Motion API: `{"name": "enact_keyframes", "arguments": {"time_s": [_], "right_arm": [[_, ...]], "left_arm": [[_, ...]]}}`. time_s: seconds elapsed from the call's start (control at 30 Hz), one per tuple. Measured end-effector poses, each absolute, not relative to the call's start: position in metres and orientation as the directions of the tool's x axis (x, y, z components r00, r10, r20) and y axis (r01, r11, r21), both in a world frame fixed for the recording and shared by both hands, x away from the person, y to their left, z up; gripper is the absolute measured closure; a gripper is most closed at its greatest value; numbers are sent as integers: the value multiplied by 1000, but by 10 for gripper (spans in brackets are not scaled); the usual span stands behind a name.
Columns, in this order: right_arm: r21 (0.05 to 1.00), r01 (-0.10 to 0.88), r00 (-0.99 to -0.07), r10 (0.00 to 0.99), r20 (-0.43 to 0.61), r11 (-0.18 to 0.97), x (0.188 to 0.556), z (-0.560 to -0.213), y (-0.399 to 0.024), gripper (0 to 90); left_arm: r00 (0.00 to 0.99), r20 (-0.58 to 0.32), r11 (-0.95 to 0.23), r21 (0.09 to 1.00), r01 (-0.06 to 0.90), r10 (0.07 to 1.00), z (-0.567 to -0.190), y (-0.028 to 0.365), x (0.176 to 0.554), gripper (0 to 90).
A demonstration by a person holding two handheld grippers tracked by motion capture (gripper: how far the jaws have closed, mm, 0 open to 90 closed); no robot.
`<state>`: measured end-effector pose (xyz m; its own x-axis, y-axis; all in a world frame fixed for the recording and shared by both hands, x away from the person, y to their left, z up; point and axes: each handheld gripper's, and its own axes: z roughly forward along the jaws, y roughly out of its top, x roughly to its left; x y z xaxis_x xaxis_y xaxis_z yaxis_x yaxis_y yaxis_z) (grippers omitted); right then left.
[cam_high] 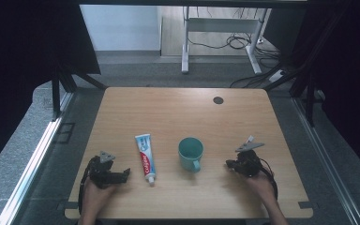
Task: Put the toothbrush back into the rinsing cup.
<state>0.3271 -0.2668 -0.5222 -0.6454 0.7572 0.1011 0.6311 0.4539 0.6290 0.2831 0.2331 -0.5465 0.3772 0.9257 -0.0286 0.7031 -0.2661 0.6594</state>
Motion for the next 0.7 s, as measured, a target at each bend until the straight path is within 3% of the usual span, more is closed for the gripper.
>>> {"name": "enact_keyframes", "arguments": {"time_s": [0.47, 0.7], "right_arm": [[623, 654, -609, 787, 99, 429, 302, -523, -304, 885], [636, 654, -602, 791, 109, 409, 301, -514, -311, 805]], "left_arm": [[372, -29, -261, 660, 705, 928, -547, 232, 283, 0], [371, -29, -261, 660, 705, 928, -547, 232, 283, 0]]}}
